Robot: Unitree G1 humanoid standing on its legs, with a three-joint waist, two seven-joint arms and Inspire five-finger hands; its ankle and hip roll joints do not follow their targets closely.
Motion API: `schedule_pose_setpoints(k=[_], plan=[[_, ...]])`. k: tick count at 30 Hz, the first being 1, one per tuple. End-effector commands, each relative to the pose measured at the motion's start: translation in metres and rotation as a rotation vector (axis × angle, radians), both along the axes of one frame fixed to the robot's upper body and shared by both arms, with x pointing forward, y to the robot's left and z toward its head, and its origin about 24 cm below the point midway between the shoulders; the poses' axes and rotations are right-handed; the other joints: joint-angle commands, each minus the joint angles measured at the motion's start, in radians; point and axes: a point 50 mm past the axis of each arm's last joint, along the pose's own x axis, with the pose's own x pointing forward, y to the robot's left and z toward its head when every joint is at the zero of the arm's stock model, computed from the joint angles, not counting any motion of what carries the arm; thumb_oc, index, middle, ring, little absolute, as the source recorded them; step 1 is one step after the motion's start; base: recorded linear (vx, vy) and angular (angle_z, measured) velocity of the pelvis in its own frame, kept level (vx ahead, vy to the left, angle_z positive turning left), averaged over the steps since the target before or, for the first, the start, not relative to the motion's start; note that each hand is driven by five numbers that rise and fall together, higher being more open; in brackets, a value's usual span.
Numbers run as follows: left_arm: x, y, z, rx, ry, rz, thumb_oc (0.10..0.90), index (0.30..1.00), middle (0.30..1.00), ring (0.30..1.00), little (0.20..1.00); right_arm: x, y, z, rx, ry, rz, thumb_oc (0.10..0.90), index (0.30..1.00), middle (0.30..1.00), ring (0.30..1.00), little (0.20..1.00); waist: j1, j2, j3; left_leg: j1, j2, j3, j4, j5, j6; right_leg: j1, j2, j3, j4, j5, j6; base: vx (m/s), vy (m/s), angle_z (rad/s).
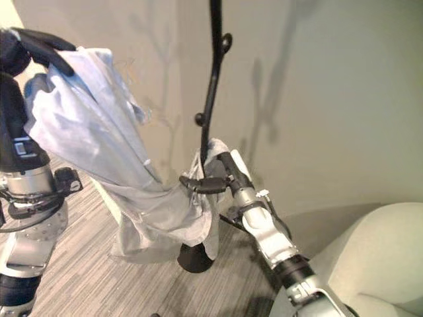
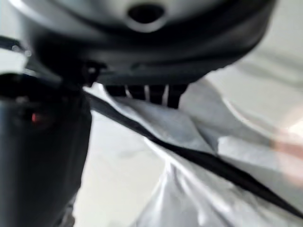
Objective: Hang the clothes on the sofa on the clothes rack.
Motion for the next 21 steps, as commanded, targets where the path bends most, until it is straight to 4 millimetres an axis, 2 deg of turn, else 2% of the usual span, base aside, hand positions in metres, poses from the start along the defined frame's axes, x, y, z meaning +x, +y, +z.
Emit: schedule_pose_setpoints(k=[1, 3, 6, 7, 12, 14, 21], plan=[[-0.005, 0.002, 0.030, 0.010, -0.154, -0.042, 0.400, 0.300, 0.300, 0.300, 0.300, 0.005, 0.011, 0.055, 0.070, -0.280, 0.001, 0.800, 0.900, 0.900, 0.900, 0.900, -0.026, -0.019, -0.072, 0.044, -0.008, -0.003, 0.004, -0.161, 0.027, -0.050, 0.023, 0.034, 0.035, -0.004, -0.001, 0.03, -0.026, 0.11], [-0.005, 0.003, 0.028, 0.008, -0.152, -0.039, 0.400, 0.300, 0.300, 0.300, 0.300, 0.008, 0.000, 0.051, 0.051, -0.285, -0.083, 0.800, 0.900, 0.900, 0.900, 0.900, -0.024, -0.014, -0.071, 0.050, -0.007, -0.004, 0.004, -0.163, 0.027, -0.044, 0.023, 0.035, 0.028, -0.003, -0.002, 0.01, -0.007, -0.02], [-0.006, 0.006, 0.028, 0.010, -0.148, -0.024, 0.400, 0.300, 0.300, 0.300, 0.300, 0.007, -0.008, 0.054, 0.054, -0.305, -0.118, 0.800, 0.900, 0.900, 0.900, 0.900, -0.028, -0.011, -0.071, 0.054, -0.006, 0.001, 0.004, -0.165, 0.027, -0.041, 0.023, 0.039, 0.024, 0.000, -0.001, -0.01, -0.007, -0.13], [-0.007, 0.010, 0.028, 0.013, -0.152, -0.003, 0.400, 0.300, 0.300, 0.300, 0.300, 0.001, -0.021, 0.066, 0.012, -0.362, -0.138, 0.800, 0.900, 0.900, 0.900, 0.900, -0.034, -0.011, -0.073, 0.056, -0.007, 0.003, 0.004, -0.167, 0.028, -0.039, 0.024, 0.039, 0.022, 0.000, -0.001, -0.02, -0.007, -0.11], [-0.008, 0.012, 0.028, 0.023, -0.155, 0.004, 0.400, 0.300, 0.300, 0.300, 0.300, -0.006, -0.036, 0.076, -0.016, -0.410, -0.166, 0.800, 0.900, 0.900, 0.900, 0.900, -0.041, -0.010, -0.077, 0.060, -0.009, 0.006, 0.004, -0.171, 0.029, -0.037, 0.024, 0.040, 0.020, 0.000, -0.001, 0.00, -0.001, -0.01], [-0.009, 0.014, 0.028, 0.027, -0.156, 0.017, 0.400, 0.300, 0.300, 0.300, 0.300, -0.012, -0.048, 0.081, -0.035, -0.434, -0.189, 0.800, 0.900, 0.900, 0.900, 0.900, -0.050, -0.009, -0.079, 0.062, -0.009, 0.006, 0.004, -0.173, 0.030, -0.038, 0.024, 0.044, 0.022, -0.001, 0.000, 0.00, 0.000, 0.00], [-0.009, 0.016, 0.029, 0.030, -0.158, 0.029, 0.400, 0.300, 0.300, 0.300, 0.300, -0.024, -0.070, 0.082, -0.051, -0.454, -0.256, 0.800, 0.900, 0.900, 0.900, 0.900, -0.065, -0.008, -0.078, 0.064, -0.008, 0.010, 0.004, -0.175, 0.030, -0.041, 0.024, 0.047, 0.030, -0.002, 0.000, -0.01, -0.001, -0.02]])
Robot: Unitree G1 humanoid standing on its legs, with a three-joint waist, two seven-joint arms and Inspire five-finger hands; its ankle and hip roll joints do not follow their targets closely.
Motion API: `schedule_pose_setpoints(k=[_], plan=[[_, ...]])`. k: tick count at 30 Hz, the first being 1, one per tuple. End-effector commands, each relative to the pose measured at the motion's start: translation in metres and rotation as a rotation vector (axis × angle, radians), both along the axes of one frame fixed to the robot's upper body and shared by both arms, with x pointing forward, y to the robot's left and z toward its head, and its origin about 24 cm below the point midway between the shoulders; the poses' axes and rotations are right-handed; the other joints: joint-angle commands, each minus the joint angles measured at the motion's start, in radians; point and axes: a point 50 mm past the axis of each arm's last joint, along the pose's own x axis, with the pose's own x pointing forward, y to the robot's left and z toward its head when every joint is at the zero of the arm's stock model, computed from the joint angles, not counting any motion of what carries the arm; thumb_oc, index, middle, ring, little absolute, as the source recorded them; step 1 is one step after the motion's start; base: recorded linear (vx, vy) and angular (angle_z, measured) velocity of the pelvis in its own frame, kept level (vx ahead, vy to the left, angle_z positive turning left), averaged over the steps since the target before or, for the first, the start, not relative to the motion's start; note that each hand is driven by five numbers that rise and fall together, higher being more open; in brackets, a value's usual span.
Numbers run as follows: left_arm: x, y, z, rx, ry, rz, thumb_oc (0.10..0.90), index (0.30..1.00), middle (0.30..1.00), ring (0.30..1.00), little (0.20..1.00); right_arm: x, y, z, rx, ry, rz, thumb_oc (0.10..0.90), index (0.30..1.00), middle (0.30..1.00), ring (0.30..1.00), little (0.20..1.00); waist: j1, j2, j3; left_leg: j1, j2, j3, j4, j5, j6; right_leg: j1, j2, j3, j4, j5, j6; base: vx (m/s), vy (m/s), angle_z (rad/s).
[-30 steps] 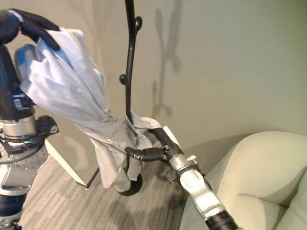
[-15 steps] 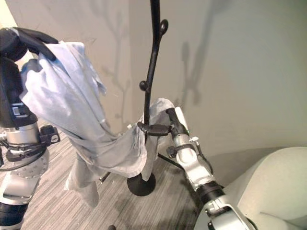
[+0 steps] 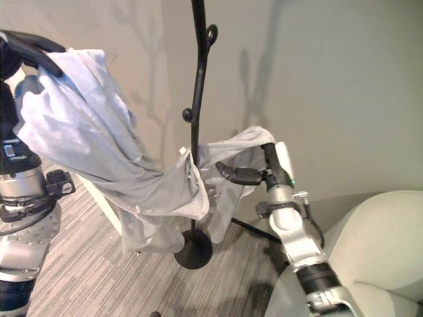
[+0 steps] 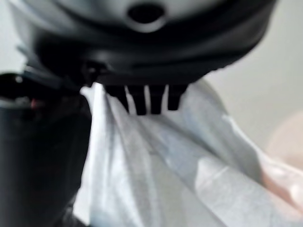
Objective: Hang the clothes on the sofa on the clothes rack.
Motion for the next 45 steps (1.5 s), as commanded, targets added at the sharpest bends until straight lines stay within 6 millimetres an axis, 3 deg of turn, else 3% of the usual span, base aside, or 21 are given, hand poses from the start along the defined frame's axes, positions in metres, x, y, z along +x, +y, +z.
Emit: schedule_pose_setpoints(k=[1, 10, 11, 12, 13, 18, 24, 32, 42, 45], plan=[[-0.006, 0.006, 0.022, 0.032, -0.127, 0.004, 0.400, 0.300, 0.300, 0.300, 0.300, 0.000, 0.000, 0.068, -0.016, -0.341, 0.035, 0.800, 0.900, 0.900, 0.900, 0.900, -0.014, -0.022, -0.093, 0.055, -0.017, -0.015, 0.004, -0.175, 0.028, -0.035, 0.021, 0.019, 0.031, -0.002, -0.001, 0.00, 0.000, 0.00], [-0.003, 0.006, 0.029, 0.057, -0.143, 0.017, 0.400, 0.300, 0.300, 0.300, 0.300, -0.030, 0.008, 0.062, 0.014, -0.330, 0.150, 0.800, 0.900, 0.900, 0.900, 0.900, -0.052, -0.017, -0.090, 0.061, -0.012, 0.001, 0.004, -0.175, 0.028, -0.047, 0.021, 0.037, 0.049, -0.006, -0.001, -0.02, -0.016, -0.03], [-0.003, 0.005, 0.030, 0.064, -0.145, 0.014, 0.400, 0.300, 0.300, 0.300, 0.300, -0.034, 0.011, 0.061, 0.020, -0.322, 0.184, 0.530, 0.495, 0.495, 0.495, 0.495, -0.057, -0.015, -0.090, 0.062, -0.012, 0.003, 0.004, -0.175, 0.027, -0.049, 0.021, 0.040, 0.052, -0.007, -0.001, -0.04, -0.022, -0.06], [-0.003, 0.004, 0.031, 0.073, -0.146, 0.014, 0.400, 0.300, 0.300, 0.300, 0.300, -0.038, 0.013, 0.060, 0.022, -0.312, 0.211, 0.425, 0.338, 0.338, 0.338, 0.338, -0.060, -0.015, -0.090, 0.063, -0.011, 0.005, 0.004, -0.175, 0.027, -0.051, 0.021, 0.043, 0.056, -0.007, -0.002, -0.04, -0.021, -0.07], [-0.002, 0.004, 0.031, 0.085, -0.145, 0.015, 0.400, 0.300, 0.300, 0.300, 0.300, -0.042, 0.015, 0.061, 0.013, -0.308, 0.235, 0.400, 0.300, 0.300, 0.300, 0.300, -0.063, -0.015, -0.091, 0.063, -0.011, 0.007, 0.004, -0.174, 0.027, -0.054, 0.021, 0.046, 0.059, -0.008, -0.002, -0.04, -0.024, -0.07], [-0.003, 0.004, 0.032, 0.124, -0.155, 0.043, 0.400, 0.300, 0.300, 0.300, 0.300, -0.056, 0.012, 0.056, -0.053, -0.317, 0.203, 0.400, 0.300, 0.300, 0.300, 0.300, -0.085, -0.003, -0.095, 0.065, -0.008, 0.014, 0.004, -0.171, 0.026, -0.059, 0.023, 0.053, 0.063, -0.010, -0.003, -0.04, -0.017, -0.10], [-0.001, 0.007, 0.034, 0.130, -0.178, 0.081, 0.400, 0.300, 0.300, 0.300, 0.300, -0.051, 0.008, 0.059, -0.030, -0.367, 0.125, 0.400, 0.300, 0.300, 0.300, 0.300, -0.086, 0.002, -0.101, 0.065, -0.007, 0.016, 0.004, -0.171, 0.026, -0.059, 0.026, 0.057, 0.055, -0.009, -0.005, -0.01, -0.001, -0.01], [0.007, 0.029, 0.051, 0.163, -0.291, 0.328, 0.400, 0.300, 0.300, 0.300, 0.300, -0.049, -0.001, 0.119, -0.163, -0.713, -0.069, 0.400, 0.300, 0.300, 0.300, 0.300, -0.074, 0.004, -0.121, 0.069, -0.012, 0.005, 0.004, -0.176, 0.027, -0.051, 0.027, 0.056, 0.050, -0.010, -0.004, 0.00, 0.004, 0.00], [0.020, 0.032, 0.065, 0.186, -0.329, 0.404, 0.400, 0.300, 0.300, 0.300, 0.300, -0.041, 0.000, 0.158, -0.234, -0.857, -0.106, 0.400, 0.300, 0.300, 0.300, 0.300, -0.068, -0.004, -0.129, 0.071, -0.018, -0.001, 0.004, -0.182, 0.028, -0.051, 0.022, 0.056, 0.056, -0.008, 0.002, 0.00, 0.000, 0.00], [0.020, 0.029, 0.066, 0.182, -0.326, 0.383, 0.400, 0.300, 0.300, 0.300, 0.300, -0.040, 0.003, 0.159, -0.231, -0.855, -0.094, 0.400, 0.300, 0.300, 0.300, 0.300, -0.068, -0.004, -0.127, 0.071, -0.018, 0.000, 0.004, -0.183, 0.029, -0.053, 0.021, 0.058, 0.055, -0.007, 0.003, 0.01, 0.010, 0.00]])
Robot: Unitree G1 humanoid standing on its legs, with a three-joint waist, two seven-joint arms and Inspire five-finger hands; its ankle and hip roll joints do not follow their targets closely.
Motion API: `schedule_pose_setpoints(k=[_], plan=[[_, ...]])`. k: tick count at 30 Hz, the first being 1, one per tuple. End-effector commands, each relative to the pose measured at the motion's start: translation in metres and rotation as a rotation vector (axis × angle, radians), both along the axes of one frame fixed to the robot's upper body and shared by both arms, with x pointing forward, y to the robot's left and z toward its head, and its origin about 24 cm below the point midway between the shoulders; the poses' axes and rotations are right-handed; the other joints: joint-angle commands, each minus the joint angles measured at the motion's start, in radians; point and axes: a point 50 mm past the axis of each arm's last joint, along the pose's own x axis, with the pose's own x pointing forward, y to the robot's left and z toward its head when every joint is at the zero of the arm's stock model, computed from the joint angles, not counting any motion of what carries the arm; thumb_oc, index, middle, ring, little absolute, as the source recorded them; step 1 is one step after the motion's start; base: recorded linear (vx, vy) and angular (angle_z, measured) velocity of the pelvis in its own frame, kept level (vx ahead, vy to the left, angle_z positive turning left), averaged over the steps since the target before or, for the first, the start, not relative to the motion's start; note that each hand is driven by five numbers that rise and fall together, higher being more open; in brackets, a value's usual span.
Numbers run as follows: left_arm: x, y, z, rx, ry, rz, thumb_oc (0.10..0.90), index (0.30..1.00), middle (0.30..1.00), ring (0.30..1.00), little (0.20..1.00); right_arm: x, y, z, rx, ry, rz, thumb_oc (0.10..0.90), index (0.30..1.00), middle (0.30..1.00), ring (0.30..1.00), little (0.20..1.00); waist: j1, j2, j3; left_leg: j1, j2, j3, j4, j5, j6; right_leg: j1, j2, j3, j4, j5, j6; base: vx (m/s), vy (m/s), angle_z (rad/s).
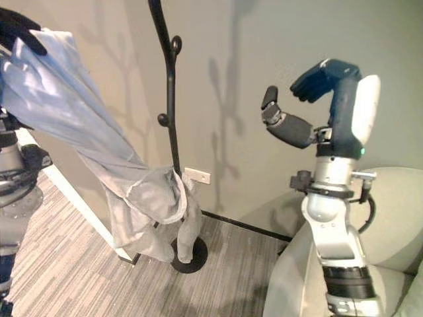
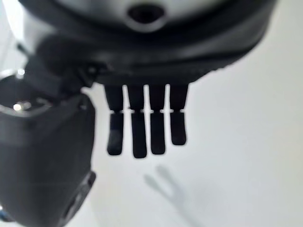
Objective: Hang the clothes on the sofa on the clothes rack.
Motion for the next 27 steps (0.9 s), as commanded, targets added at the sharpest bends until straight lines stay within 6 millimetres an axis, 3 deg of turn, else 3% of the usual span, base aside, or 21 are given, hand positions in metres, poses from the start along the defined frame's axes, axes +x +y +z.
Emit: schedule_pose_setpoints(k=[1, 2, 3, 4, 8, 11, 12, 14, 16, 17, 19, 20, 21, 22, 23, 26, 27], plan=[[-0.006, -0.007, 0.042, 0.021, -0.187, -0.038, 0.400, 0.300, 0.300, 0.300, 0.300, -0.007, 0.012, 0.039, -0.086, -0.183, 0.053, 0.472, 0.408, 0.408, 0.408, 0.408, 0.011, -0.039, -0.110, 0.044, -0.027, -0.024, 0.004, -0.181, 0.028, -0.061, 0.018, 0.020, 0.055, -0.022, 0.002, 0.00, 0.000, 0.00], [-0.007, -0.009, 0.042, 0.032, -0.184, -0.048, 0.400, 0.300, 0.300, 0.300, 0.300, -0.007, 0.014, 0.037, -0.086, -0.167, 0.069, 0.555, 0.533, 0.533, 0.533, 0.533, 0.010, -0.039, -0.109, 0.043, -0.028, -0.023, 0.004, -0.182, 0.029, -0.062, 0.017, 0.021, 0.055, -0.022, 0.003, 0.00, 0.000, 0.00], [-0.007, -0.009, 0.042, 0.033, -0.182, -0.048, 0.400, 0.300, 0.300, 0.300, 0.300, -0.008, 0.014, 0.036, -0.086, -0.166, 0.070, 0.555, 0.533, 0.533, 0.533, 0.533, 0.010, -0.040, -0.110, 0.044, -0.028, -0.023, 0.004, -0.182, 0.029, -0.061, 0.017, 0.021, 0.055, -0.022, 0.003, 0.00, 0.000, 0.00], [-0.008, -0.012, 0.042, 0.045, -0.182, -0.063, 0.400, 0.300, 0.300, 0.300, 0.300, -0.007, 0.015, 0.033, -0.088, -0.141, 0.089, 0.800, 0.900, 0.900, 0.900, 0.900, 0.008, -0.039, -0.108, 0.043, -0.028, -0.022, 0.004, -0.183, 0.029, -0.062, 0.016, 0.022, 0.055, -0.021, 0.003, 0.00, 0.000, 0.00], [-0.020, -0.021, 0.049, 0.135, -0.187, -0.109, 0.400, 0.300, 0.300, 0.300, 0.300, -0.012, 0.003, 0.001, -0.117, 0.146, 0.189, 0.800, 0.900, 0.900, 0.900, 0.900, -0.007, -0.040, -0.105, 0.042, -0.031, -0.018, 0.004, -0.184, 0.028, -0.065, 0.013, 0.024, 0.057, -0.019, 0.005, 0.00, 0.000, 0.00], [-0.033, -0.020, 0.053, 0.204, -0.187, -0.100, 0.400, 0.300, 0.300, 0.300, 0.300, -0.033, -0.011, -0.020, -0.238, 0.460, 0.306, 0.800, 0.900, 0.900, 0.900, 0.900, -0.034, -0.046, -0.101, 0.038, -0.030, -0.011, 0.004, -0.181, 0.021, -0.076, 0.014, 0.026, 0.058, -0.015, 0.008, -0.02, -0.004, -0.01], [-0.036, -0.017, 0.050, 0.223, -0.149, -0.094, 0.400, 0.300, 0.300, 0.300, 0.300, -0.053, -0.002, -0.040, -0.257, 0.718, 0.539, 0.800, 0.900, 0.900, 0.900, 0.900, -0.042, -0.047, -0.095, 0.032, -0.023, -0.004, 0.004, -0.177, 0.013, -0.086, 0.016, 0.027, 0.063, -0.013, 0.009, -0.04, -0.009, -0.05], [-0.036, -0.016, 0.049, 0.229, -0.140, -0.089, 0.400, 0.300, 0.300, 0.300, 0.300, -0.056, 0.003, -0.044, -0.267, 0.757, 0.586, 0.800, 0.900, 0.900, 0.900, 0.900, -0.041, -0.046, -0.095, 0.031, -0.022, -0.004, 0.004, -0.177, 0.012, -0.088, 0.017, 0.029, 0.064, -0.013, 0.009, -0.03, -0.002, -0.12], [-0.036, -0.012, 0.047, 0.226, -0.128, -0.063, 0.400, 0.300, 0.300, 0.300, 0.300, -0.058, 0.017, -0.066, -0.276, 0.821, 0.652, 0.800, 0.900, 0.900, 0.900, 0.900, -0.030, -0.037, -0.092, 0.031, -0.018, -0.001, 0.004, -0.176, 0.010, -0.090, 0.018, 0.027, 0.066, -0.015, 0.010, -0.03, -0.009, -0.17], [-0.037, -0.012, 0.047, 0.229, -0.127, -0.059, 0.400, 0.300, 0.300, 0.300, 0.300, -0.057, 0.018, -0.067, -0.276, 0.819, 0.654, 0.800, 0.900, 0.900, 0.900, 0.900, -0.033, -0.040, -0.092, 0.031, -0.017, 0.000, 0.004, -0.176, 0.009, -0.090, 0.018, 0.027, 0.066, -0.015, 0.010, -0.02, -0.020, -0.10], [-0.037, -0.013, 0.053, 0.210, -0.180, -0.053, 0.400, 0.300, 0.300, 0.300, 0.300, -0.051, 0.040, -0.095, -0.208, 0.798, 0.682, 0.800, 0.900, 0.900, 0.900, 0.900, -0.019, -0.026, -0.090, 0.031, -0.015, -0.007, 0.004, -0.173, 0.011, -0.087, 0.020, 0.023, 0.064, -0.017, 0.008, -0.01, -0.031, -0.04], [-0.037, -0.013, 0.053, 0.214, -0.181, -0.051, 0.400, 0.300, 0.300, 0.300, 0.300, -0.050, 0.041, -0.096, -0.208, 0.795, 0.682, 0.800, 0.900, 0.900, 0.900, 0.900, -0.020, -0.029, -0.089, 0.031, -0.015, -0.007, 0.004, -0.173, 0.010, -0.087, 0.020, 0.023, 0.064, -0.017, 0.007, -0.02, -0.045, 0.04], [-0.036, -0.020, 0.058, 0.193, -0.231, -0.081, 0.400, 0.300, 0.300, 0.300, 0.300, -0.046, 0.061, -0.116, -0.117, 0.809, 0.753, 0.800, 0.900, 0.900, 0.900, 0.900, -0.013, -0.022, -0.085, 0.030, -0.015, -0.011, 0.004, -0.167, 0.011, -0.083, 0.020, 0.018, 0.063, -0.020, 0.004, -0.02, -0.027, 0.08], [-0.036, -0.020, 0.059, 0.196, -0.232, -0.080, 0.400, 0.300, 0.300, 0.300, 0.300, -0.045, 0.062, -0.116, -0.116, 0.807, 0.754, 0.800, 0.900, 0.900, 0.900, 0.900, -0.014, -0.024, -0.084, 0.030, -0.015, -0.011, 0.004, -0.167, 0.010, -0.083, 0.021, 0.018, 0.063, -0.020, 0.004, -0.02, -0.041, 0.11], [-0.034, -0.026, 0.061, 0.192, -0.253, -0.104, 0.400, 0.300, 0.300, 0.300, 0.300, -0.044, 0.080, -0.124, -0.094, 0.822, 0.834, 0.800, 0.900, 0.900, 0.900, 0.900, -0.008, -0.018, -0.083, 0.028, -0.016, -0.014, 0.004, -0.164, 0.010, -0.081, 0.021, 0.015, 0.063, -0.023, 0.002, -0.01, -0.017, 0.15], [-0.032, -0.032, 0.064, 0.193, -0.271, -0.125, 0.400, 0.300, 0.300, 0.300, 0.300, -0.041, 0.099, -0.130, -0.104, 0.824, 0.902, 0.800, 0.900, 0.900, 0.900, 0.900, -0.006, -0.015, -0.080, 0.026, -0.017, -0.018, 0.004, -0.160, 0.009, -0.080, 0.020, 0.010, 0.065, -0.026, 0.000, -0.01, -0.010, 0.18], [-0.029, -0.039, 0.065, 0.196, -0.283, -0.148, 0.400, 0.300, 0.300, 0.300, 0.300, -0.040, 0.117, -0.136, -0.115, 0.833, 0.965, 0.800, 0.900, 0.900, 0.900, 0.900, -0.002, -0.009, -0.079, 0.025, -0.019, -0.024, 0.004, -0.158, 0.009, -0.077, 0.019, 0.002, 0.065, -0.029, -0.002, -0.03, -0.004, 0.09]])
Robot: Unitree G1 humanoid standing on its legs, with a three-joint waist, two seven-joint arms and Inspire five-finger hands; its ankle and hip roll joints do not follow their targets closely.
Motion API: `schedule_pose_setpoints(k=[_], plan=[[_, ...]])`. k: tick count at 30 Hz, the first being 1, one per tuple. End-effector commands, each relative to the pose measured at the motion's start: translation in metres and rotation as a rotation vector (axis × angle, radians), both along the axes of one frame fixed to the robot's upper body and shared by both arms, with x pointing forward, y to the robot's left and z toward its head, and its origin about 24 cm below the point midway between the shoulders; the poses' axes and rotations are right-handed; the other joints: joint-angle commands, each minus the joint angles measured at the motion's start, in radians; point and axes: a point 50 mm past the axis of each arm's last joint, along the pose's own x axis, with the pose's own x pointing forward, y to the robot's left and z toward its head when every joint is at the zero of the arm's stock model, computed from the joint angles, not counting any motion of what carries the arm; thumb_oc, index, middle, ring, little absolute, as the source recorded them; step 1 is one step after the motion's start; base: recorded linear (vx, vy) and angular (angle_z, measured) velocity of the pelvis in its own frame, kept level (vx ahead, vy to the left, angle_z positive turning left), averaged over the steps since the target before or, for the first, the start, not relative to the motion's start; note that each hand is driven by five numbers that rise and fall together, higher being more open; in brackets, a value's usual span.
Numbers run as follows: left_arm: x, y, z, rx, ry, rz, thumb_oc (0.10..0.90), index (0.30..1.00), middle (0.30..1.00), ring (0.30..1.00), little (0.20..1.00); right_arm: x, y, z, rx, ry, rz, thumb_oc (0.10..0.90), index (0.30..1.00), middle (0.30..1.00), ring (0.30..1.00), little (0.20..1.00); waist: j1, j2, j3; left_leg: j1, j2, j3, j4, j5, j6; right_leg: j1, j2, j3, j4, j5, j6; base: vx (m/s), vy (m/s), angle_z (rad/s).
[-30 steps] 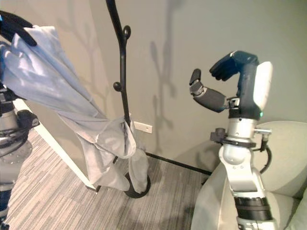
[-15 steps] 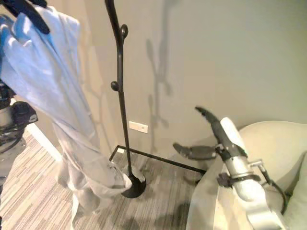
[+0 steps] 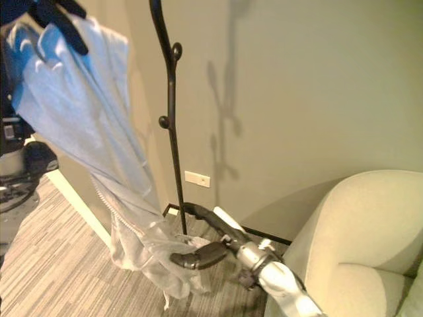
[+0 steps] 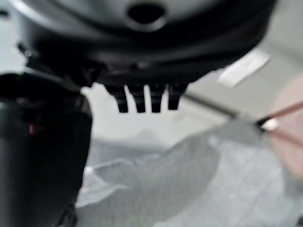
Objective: Hang the clothes on the sofa on the clothes rack.
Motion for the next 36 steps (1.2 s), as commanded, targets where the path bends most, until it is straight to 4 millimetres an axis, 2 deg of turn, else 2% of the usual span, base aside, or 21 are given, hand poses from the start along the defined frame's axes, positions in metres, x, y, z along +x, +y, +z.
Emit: schedule_pose_setpoints(k=[1, 3, 4, 5, 8, 9, 12, 15, 16, 17, 20, 24, 27, 28, 29, 31, 33, 34, 35, 36], plan=[[0.004, 0.007, 0.032, -0.106, -0.157, 0.010, 0.400, 0.300, 0.300, 0.300, 0.300, 0.020, 0.019, 0.049, 0.102, -0.262, 0.090, 0.800, 0.900, 0.900, 0.900, 0.900, -0.010, -0.020, -0.036, 0.050, -0.019, -0.019, 0.004, -0.160, 0.008, -0.057, 0.018, 0.001, 0.065, -0.032, -0.006, -0.02, 0.003, 0.11], [0.005, 0.000, 0.034, -0.113, -0.169, -0.019, 0.400, 0.300, 0.300, 0.300, 0.300, 0.020, 0.035, 0.040, 0.130, -0.217, 0.129, 0.800, 0.900, 0.900, 0.900, 0.900, -0.005, -0.015, -0.037, 0.049, -0.022, -0.023, 0.004, -0.158, 0.008, -0.055, 0.017, -0.005, 0.064, -0.033, -0.007, 0.00, 0.002, 0.14], [0.006, 0.000, 0.035, -0.110, -0.171, -0.016, 0.400, 0.300, 0.300, 0.300, 0.300, 0.022, 0.037, 0.039, 0.133, -0.220, 0.131, 0.800, 0.900, 0.900, 0.900, 0.900, -0.008, -0.018, -0.036, 0.049, -0.022, -0.024, 0.004, -0.158, 0.008, -0.054, 0.017, -0.007, 0.064, -0.033, -0.007, 0.01, 0.004, 0.12], [0.006, -0.005, 0.036, -0.126, -0.189, -0.045, 0.400, 0.300, 0.300, 0.300, 0.300, 0.022, 0.057, 0.031, 0.162, -0.182, 0.177, 0.800, 0.900, 0.900, 0.900, 0.900, -0.002, -0.012, -0.037, 0.047, -0.025, -0.030, 0.004, -0.156, 0.007, -0.051, 0.016, -0.013, 0.062, -0.033, -0.008, 0.01, 0.008, 0.09], [0.007, -0.009, 0.037, -0.151, -0.202, -0.079, 0.400, 0.300, 0.300, 0.300, 0.300, 0.022, 0.080, 0.017, 0.188, -0.116, 0.215, 0.800, 0.900, 0.900, 0.900, 0.900, 0.003, -0.006, -0.037, 0.047, -0.029, -0.036, 0.004, -0.155, 0.007, -0.047, 0.014, -0.021, 0.060, -0.034, -0.009, 0.01, 0.012, 0.07], [0.007, -0.012, 0.038, -0.167, -0.212, -0.093, 0.400, 0.300, 0.300, 0.300, 0.300, 0.019, 0.094, 0.011, 0.215, -0.069, 0.244, 0.800, 0.900, 0.900, 0.900, 0.900, 0.008, -0.003, -0.038, 0.047, -0.031, -0.039, 0.004, -0.155, 0.006, -0.045, 0.012, -0.026, 0.058, -0.034, -0.009, 0.01, 0.011, 0.06], [0.008, -0.013, 0.038, -0.178, -0.220, -0.097, 0.400, 0.300, 0.300, 0.300, 0.300, 0.015, 0.105, 0.006, 0.242, -0.024, 0.270, 0.800, 0.900, 0.900, 0.900, 0.900, 0.008, -0.002, -0.039, 0.048, -0.033, -0.041, 0.004, -0.156, 0.006, -0.042, 0.010, -0.030, 0.055, -0.034, -0.009, 0.02, 0.012, 0.10], [0.010, -0.013, 0.037, -0.205, -0.223, -0.099, 0.400, 0.300, 0.300, 0.300, 0.300, 0.012, 0.115, -0.002, 0.279, 0.038, 0.271, 0.584, 0.575, 0.575, 0.575, 0.575, 0.009, -0.002, -0.040, 0.048, -0.036, -0.042, 0.004, -0.156, 0.006, -0.041, 0.009, -0.032, 0.053, -0.033, -0.008, 0.02, 0.017, 0.09], [0.010, -0.013, 0.037, -0.211, -0.222, -0.099, 0.400, 0.300, 0.300, 0.300, 0.300, 0.011, 0.117, -0.003, 0.288, 0.050, 0.271, 0.460, 0.389, 0.389, 0.389, 0.389, 0.010, -0.002, -0.040, 0.048, -0.036, -0.041, 0.004, -0.157, 0.007, -0.042, 0.009, -0.033, 0.053, -0.033, -0.007, 0.00, 0.000, 0.00], [0.011, -0.013, 0.036, -0.218, -0.221, -0.101, 0.400, 0.300, 0.300, 0.300, 0.300, 0.011, 0.119, -0.004, 0.299, 0.063, 0.267, 0.400, 0.300, 0.300, 0.300, 0.300, 0.011, -0.001, -0.040, 0.049, -0.036, -0.042, 0.004, -0.157, 0.007, -0.042, 0.008, -0.033, 0.053, -0.033, -0.007, 0.00, 0.000, 0.00], [0.012, -0.012, 0.036, -0.236, -0.224, -0.093, 0.400, 0.300, 0.300, 0.300, 0.300, 0.010, 0.122, -0.009, 0.332, 0.108, 0.242, 0.400, 0.300, 0.300, 0.300, 0.300, 0.013, -0.002, -0.042, 0.049, -0.036, -0.038, 0.004, -0.159, 0.008, -0.042, 0.006, -0.030, 0.053, -0.032, -0.006, 0.00, 0.000, 0.00], [0.014, -0.009, 0.034, -0.244, -0.214, -0.081, 0.400, 0.300, 0.300, 0.300, 0.300, 0.011, 0.115, -0.016, 0.336, 0.135, 0.187, 0.400, 0.300, 0.300, 0.300, 0.300, 0.012, -0.005, -0.044, 0.053, -0.037, -0.035, 0.004, -0.163, 0.008, -0.040, 0.003, -0.029, 0.051, -0.030, -0.004, 0.00, 0.000, 0.00], [0.015, -0.005, 0.033, -0.249, -0.204, -0.062, 0.400, 0.300, 0.300, 0.300, 0.300, 0.013, 0.102, -0.019, 0.310, 0.124, 0.128, 0.400, 0.300, 0.300, 0.300, 0.300, 0.007, -0.007, -0.046, 0.055, -0.038, -0.032, 0.004, -0.165, 0.010, -0.039, 0.001, -0.026, 0.051, -0.030, -0.003, 0.00, 0.000, 0.00], [0.015, -0.004, 0.032, -0.253, -0.202, -0.057, 0.400, 0.300, 0.300, 0.300, 0.300, 0.015, 0.096, -0.021, 0.297, 0.119, 0.094, 0.400, 0.300, 0.300, 0.300, 0.300, 0.006, -0.007, -0.047, 0.056, -0.038, -0.031, 0.004, -0.166, 0.010, -0.039, 0.001, -0.025, 0.051, -0.029, -0.002, 0.00, 0.000, 0.00], [0.015, 0.002, 0.032, -0.263, -0.201, -0.037, 0.400, 0.300, 0.300, 0.300, 0.300, 0.021, 0.077, -0.024, 0.245, 0.078, 0.000, 0.400, 0.300, 0.300, 0.300, 0.300, 0.003, -0.009, -0.048, 0.057, -0.038, -0.030, 0.004, -0.168, 0.011, -0.039, 0.000, -0.024, 0.050, -0.028, -0.001, 0.00, 0.000, 0.00], [0.014, 0.004, 0.031, -0.265, -0.198, -0.029, 0.400, 0.300, 0.300, 0.300, 0.300, 0.023, 0.070, -0.024, 0.209, 0.050, -0.030, 0.400, 0.300, 0.300, 0.300, 0.300, 0.003, -0.010, -0.049, 0.058, -0.038, -0.029, 0.004, -0.169, 0.011, -0.039, 0.000, -0.023, 0.050, -0.028, -0.001, 0.00, 0.000, 0.00], [0.013, 0.008, 0.031, -0.267, -0.196, -0.013, 0.400, 0.300, 0.300, 0.300, 0.300, 0.029, 0.050, -0.024, 0.152, -0.014, -0.139, 0.400, 0.300, 0.300, 0.300, 0.300, -0.001, -0.011, -0.052, 0.060, -0.037, -0.028, 0.004, -0.170, 0.013, -0.038, -0.001, -0.022, 0.051, -0.028, 0.000, 0.01, 0.004, -0.02], [0.011, 0.010, 0.032, -0.269, -0.207, -0.003, 0.400, 0.300, 0.300, 0.300, 0.300, 0.036, 0.032, -0.021, 0.101, -0.082, -0.248, 0.400, 0.300, 0.300, 0.300, 0.300, -0.002, -0.011, -0.053, 0.062, -0.037, -0.027, 0.004, -0.173, 0.015, -0.037, -0.001, -0.021, 0.052, -0.028, 0.001, 0.02, 0.009, -0.07], [0.010, 0.011, 0.032, -0.266, -0.213, -0.002, 0.400, 0.300, 0.300, 0.300, 0.300, 0.040, 0.022, -0.019, 0.095, -0.105, -0.317, 0.400, 0.300, 0.300, 0.300, 0.300, -0.003, -0.011, -0.054, 0.063, -0.037, -0.026, 0.004, -0.174, 0.016, -0.037, -0.001, -0.020, 0.052, -0.027, 0.002, 0.02, 0.008, -0.09], [0.010, 0.010, 0.032, -0.266, -0.213, -0.004, 0.400, 0.300, 0.300, 0.300, 0.300, 0.039, 0.022, -0.019, 0.094, -0.106, -0.321, 0.400, 0.300, 0.300, 0.300, 0.300, -0.001, -0.011, -0.054, 0.063, -0.038, -0.025, 0.004, -0.174, 0.016, -0.037, -0.001, -0.019, 0.052, -0.028, 0.003, 0.01, 0.008, -0.09]])
